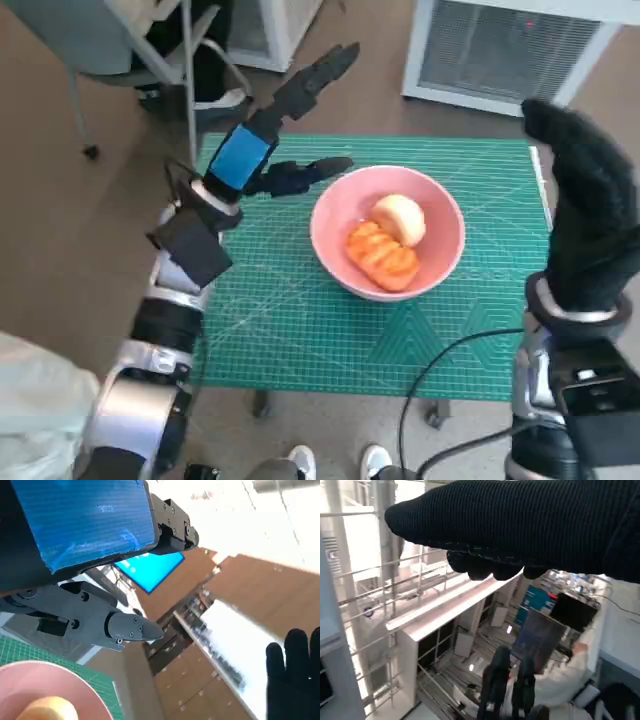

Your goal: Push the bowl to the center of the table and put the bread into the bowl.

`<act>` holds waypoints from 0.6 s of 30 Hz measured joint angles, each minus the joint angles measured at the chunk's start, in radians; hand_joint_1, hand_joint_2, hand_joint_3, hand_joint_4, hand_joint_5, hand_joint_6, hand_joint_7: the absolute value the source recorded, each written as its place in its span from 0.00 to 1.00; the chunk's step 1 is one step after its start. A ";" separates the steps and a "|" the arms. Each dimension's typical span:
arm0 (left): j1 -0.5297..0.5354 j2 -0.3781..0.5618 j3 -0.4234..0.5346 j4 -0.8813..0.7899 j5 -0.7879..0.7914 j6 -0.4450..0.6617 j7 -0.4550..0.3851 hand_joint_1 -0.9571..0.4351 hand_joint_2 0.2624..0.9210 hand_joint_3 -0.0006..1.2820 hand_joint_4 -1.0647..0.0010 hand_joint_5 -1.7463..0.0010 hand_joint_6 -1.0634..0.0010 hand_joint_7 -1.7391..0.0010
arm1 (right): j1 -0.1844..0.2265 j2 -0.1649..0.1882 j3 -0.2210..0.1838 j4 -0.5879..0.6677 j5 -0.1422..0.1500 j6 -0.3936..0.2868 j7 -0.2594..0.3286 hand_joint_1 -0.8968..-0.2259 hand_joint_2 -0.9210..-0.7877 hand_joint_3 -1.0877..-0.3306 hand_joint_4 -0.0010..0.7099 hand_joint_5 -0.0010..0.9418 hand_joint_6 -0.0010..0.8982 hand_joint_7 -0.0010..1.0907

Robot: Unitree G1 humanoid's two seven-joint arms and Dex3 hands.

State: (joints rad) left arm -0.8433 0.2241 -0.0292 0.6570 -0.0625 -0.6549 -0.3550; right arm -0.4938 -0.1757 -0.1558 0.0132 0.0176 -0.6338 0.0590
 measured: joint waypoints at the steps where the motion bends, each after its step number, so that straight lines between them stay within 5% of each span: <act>1: 0.023 -0.008 0.009 -0.039 -0.031 0.014 -0.001 0.44 1.00 0.27 0.76 0.96 0.88 0.75 | -0.007 0.000 -0.001 -0.001 -0.008 0.010 -0.008 0.74 0.00 0.75 0.59 0.00 0.15 0.63; 6: 0.133 -0.051 0.027 -0.215 -0.127 0.104 -0.005 0.44 1.00 0.30 0.77 0.96 0.98 0.60 | -0.053 0.001 0.000 -0.005 -0.040 0.056 -0.043 0.74 0.00 0.74 0.58 0.00 0.14 0.64; 18: 0.209 -0.078 0.035 -0.406 -0.200 0.277 -0.022 0.44 1.00 0.31 0.78 0.95 1.00 0.56 | -0.118 0.004 0.020 0.002 -0.051 0.090 -0.057 0.75 0.00 0.73 0.57 0.00 0.12 0.65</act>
State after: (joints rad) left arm -0.6344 0.1463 0.0058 0.2513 -0.2622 -0.3784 -0.3766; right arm -0.6122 -0.1720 -0.1360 0.0151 -0.0335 -0.5440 0.0019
